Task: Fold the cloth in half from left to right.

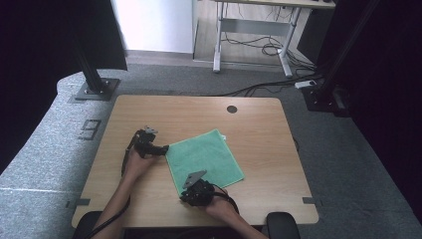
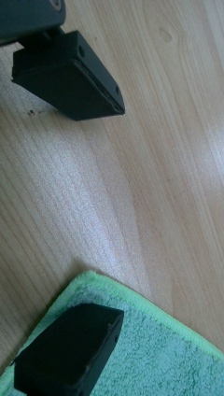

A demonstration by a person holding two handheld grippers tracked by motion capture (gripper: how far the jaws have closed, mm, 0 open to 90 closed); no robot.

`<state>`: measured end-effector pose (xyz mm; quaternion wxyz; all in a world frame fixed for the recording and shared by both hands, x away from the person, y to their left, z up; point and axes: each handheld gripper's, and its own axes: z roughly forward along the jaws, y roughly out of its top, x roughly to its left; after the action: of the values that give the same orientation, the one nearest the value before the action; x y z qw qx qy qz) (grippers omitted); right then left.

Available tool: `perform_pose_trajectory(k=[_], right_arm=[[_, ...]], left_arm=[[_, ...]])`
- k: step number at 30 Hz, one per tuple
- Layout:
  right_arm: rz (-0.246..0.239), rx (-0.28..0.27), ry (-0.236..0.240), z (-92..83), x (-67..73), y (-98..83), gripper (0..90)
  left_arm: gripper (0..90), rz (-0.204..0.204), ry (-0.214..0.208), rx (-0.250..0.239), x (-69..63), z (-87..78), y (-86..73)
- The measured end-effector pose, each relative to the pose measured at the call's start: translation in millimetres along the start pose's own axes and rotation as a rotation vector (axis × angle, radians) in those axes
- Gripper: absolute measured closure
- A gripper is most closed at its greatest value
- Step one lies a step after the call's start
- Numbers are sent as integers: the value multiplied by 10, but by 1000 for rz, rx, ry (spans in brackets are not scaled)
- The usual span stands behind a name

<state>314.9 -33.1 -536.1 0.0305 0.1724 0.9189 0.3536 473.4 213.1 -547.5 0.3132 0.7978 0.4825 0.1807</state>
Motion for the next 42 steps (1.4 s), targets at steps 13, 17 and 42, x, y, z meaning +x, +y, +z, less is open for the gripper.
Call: perform_pose_trajectory(k=[13, 17, 42], right_arm=[[13, -16, 0, 1, -15, -19, 829], [13, -12, -2, 1, -9, -15, 827], [-23, -65, 19, -28, 41, 201, 871]], left_arm=[[437, 77, -75, -23, -120, -68, -3], [628, 87, -103, -17, -195, -87, 6], [874, 3, -119, 6, -68, -286, 52]])
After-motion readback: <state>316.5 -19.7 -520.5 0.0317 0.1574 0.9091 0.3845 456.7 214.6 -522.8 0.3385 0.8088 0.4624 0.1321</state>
